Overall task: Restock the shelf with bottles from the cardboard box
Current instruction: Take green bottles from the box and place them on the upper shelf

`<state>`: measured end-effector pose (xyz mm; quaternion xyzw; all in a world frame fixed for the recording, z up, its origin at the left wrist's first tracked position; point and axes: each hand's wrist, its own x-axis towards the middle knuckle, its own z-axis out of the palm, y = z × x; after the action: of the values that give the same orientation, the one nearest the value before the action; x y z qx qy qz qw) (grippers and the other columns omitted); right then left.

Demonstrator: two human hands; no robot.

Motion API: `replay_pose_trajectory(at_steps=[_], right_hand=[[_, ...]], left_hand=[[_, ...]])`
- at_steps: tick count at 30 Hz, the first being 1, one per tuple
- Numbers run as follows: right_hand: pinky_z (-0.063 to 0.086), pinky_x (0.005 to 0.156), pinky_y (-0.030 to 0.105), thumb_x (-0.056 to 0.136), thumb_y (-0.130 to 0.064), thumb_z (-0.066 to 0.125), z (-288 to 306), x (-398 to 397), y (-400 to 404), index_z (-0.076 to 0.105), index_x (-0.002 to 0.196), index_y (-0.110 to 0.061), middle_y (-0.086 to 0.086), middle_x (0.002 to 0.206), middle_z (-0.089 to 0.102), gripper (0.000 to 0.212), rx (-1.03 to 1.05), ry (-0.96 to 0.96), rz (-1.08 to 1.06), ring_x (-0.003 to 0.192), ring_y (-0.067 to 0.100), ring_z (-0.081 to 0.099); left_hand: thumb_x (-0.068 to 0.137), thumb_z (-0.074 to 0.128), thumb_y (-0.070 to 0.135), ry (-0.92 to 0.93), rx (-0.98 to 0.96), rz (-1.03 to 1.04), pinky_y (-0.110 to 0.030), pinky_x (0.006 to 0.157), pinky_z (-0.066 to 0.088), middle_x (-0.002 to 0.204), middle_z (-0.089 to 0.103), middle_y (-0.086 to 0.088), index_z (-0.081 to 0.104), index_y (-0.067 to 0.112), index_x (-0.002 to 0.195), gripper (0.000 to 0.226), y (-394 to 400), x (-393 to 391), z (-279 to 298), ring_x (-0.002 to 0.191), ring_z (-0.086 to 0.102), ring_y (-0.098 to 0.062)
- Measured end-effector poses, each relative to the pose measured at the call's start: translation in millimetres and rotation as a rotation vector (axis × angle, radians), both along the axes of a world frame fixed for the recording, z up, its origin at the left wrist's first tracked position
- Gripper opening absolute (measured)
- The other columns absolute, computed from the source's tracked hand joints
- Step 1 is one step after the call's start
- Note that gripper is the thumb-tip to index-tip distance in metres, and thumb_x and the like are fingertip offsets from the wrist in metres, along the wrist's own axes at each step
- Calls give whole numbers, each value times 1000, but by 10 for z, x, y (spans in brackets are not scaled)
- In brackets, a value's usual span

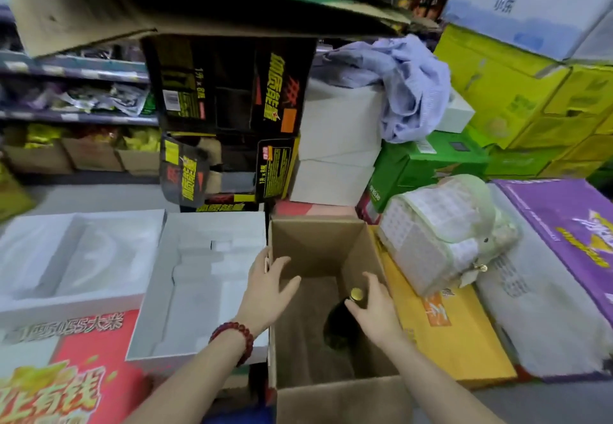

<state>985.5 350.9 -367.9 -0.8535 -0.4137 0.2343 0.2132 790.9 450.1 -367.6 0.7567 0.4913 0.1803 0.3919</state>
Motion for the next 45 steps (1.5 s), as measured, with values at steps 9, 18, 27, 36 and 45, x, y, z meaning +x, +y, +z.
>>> replay_pose_trajectory(at_steps=[9,18,27,36,45], right_hand=[[44,92,32,82,-8,72,-639,83,309,45,134,-18,11,130,57,60,12,213,-220,119,31,53],[40,80,25,77,-18,79,-715,37,335,66,88,-10,2,86,65,19,131,176,-142,93,23,61],[48,76,30,79,-31,76,111,32,358,66,86,-14,0,86,70,20,223,146,24,86,17,63],[36,53,16,83,-41,69,1480,137,529,49,58,-21,-6,57,52,38,424,43,162,58,1,52],[28,53,34,82,-58,62,2714,244,500,33,52,-16,-2,51,39,59,562,-181,19,64,28,45]], left_hand=[[94,52,42,-170,-104,13,-24,107,24,158,9,5,30,44,140,51,38,-45,-474,143,25,-18],[86,61,36,-204,-70,57,-25,106,26,154,23,4,35,48,134,56,21,-39,-544,140,31,-15],[83,67,43,43,-185,-22,-32,113,27,160,7,-3,24,33,146,76,37,0,-103,146,18,-22],[69,80,40,163,-67,-245,-38,117,24,158,15,-8,25,24,147,97,117,467,876,144,22,-25],[48,91,45,-326,-80,-314,-17,103,37,134,44,26,12,69,125,113,-81,855,1432,123,44,7]])
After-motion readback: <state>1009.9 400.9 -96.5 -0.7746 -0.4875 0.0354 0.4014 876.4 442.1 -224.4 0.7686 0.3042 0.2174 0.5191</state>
